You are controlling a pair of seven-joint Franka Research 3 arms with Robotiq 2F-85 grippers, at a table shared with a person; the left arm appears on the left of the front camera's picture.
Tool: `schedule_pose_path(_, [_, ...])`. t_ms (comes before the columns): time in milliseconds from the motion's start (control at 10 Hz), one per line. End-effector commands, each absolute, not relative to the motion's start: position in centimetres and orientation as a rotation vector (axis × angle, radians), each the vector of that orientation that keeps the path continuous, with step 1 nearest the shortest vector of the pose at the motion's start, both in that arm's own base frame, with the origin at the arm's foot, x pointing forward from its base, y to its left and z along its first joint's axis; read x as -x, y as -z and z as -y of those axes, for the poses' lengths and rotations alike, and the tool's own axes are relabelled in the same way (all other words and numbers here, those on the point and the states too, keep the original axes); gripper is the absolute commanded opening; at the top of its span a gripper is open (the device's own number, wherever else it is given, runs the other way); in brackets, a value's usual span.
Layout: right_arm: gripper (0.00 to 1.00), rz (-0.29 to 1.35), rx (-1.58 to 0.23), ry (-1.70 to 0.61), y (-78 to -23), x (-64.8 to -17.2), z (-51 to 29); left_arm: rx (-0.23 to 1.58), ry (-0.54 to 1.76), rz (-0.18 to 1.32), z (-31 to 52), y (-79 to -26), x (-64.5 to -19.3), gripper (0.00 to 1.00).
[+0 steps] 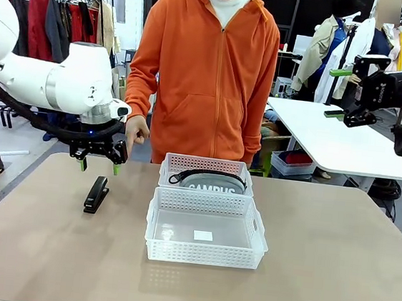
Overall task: Distribute items into two baskets.
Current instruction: Pick up the Stapler that the person points to.
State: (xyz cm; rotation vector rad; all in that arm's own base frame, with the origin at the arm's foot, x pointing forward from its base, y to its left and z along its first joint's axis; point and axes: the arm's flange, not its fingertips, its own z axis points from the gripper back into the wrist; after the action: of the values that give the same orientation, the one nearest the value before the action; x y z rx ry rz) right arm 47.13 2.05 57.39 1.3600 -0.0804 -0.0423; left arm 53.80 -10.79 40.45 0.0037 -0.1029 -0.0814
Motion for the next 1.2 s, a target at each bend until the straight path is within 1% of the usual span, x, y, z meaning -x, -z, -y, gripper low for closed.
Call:
schedule_pose_path(0, [1.00, 0.087, -1.359, 0.037, -57.7, -47.0, -2.0, -0.113, 0.101, 0.085, 11.1, -40.1, -54.4, 1.00])
schedule_pose_path(100, [1.00, 0.087, -1.359, 0.037, -57.7, -47.0, -2.0, -0.130, 0.090, 0.080, 11.2, -39.2, -54.7, 1.00])
schedule_pose_path(800, [1.00, 0.087, -1.359, 0.037, -57.7, -47.0, -2.0, -0.089, 0.051, -0.011, 10.3, -34.3, -56.8, 1.00])
schedule_pose_path(1100, [1.00, 0.087, -1.359, 0.037, -57.7, -47.0, -2.0, -0.058, 0.034, -0.021, 9.7, -34.2, -57.1, 0.40])
